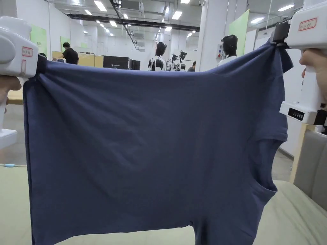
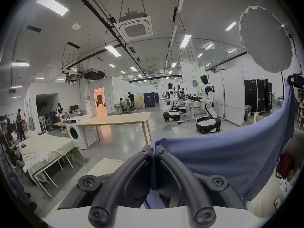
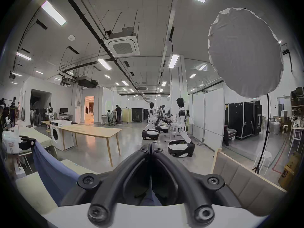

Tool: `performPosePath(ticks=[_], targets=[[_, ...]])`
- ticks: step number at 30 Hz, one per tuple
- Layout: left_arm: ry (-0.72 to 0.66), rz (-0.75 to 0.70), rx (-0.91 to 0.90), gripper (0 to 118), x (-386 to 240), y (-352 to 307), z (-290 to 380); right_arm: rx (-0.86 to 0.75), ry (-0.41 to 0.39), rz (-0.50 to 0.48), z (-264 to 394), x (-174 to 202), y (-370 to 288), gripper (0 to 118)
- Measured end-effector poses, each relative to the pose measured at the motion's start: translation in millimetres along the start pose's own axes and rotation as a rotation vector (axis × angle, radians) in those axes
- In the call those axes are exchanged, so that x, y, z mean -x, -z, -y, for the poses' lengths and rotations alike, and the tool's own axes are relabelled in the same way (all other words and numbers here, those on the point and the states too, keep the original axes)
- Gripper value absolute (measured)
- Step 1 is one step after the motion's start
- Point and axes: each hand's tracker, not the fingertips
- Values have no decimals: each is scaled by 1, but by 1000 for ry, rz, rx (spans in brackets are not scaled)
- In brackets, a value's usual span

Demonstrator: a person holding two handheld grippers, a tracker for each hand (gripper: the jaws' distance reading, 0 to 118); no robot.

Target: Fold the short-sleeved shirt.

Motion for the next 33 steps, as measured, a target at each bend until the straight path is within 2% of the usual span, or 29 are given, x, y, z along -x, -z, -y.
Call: performPosePath(ticks=[6,10,12,16,25,33], targets=[[-19,9,40,0,-5,21,44,62,6,4,52,-3,11,5],[-53,19,95,0,-25,17,89,106,37,12,96,-10,11,5],[-72,19,113,0,-18,24,103,135,62,4,108,-14,9,5],[-83,22,127,0,-12,12,120,147,50,3,118,-17,-13,5],[-86,68,175,0,-3,-83,159,185,46,-24,144,-20,-130,5],[-68,108,312,0,4,-187,262,359,-11,-73,230,-16,-260,5]])
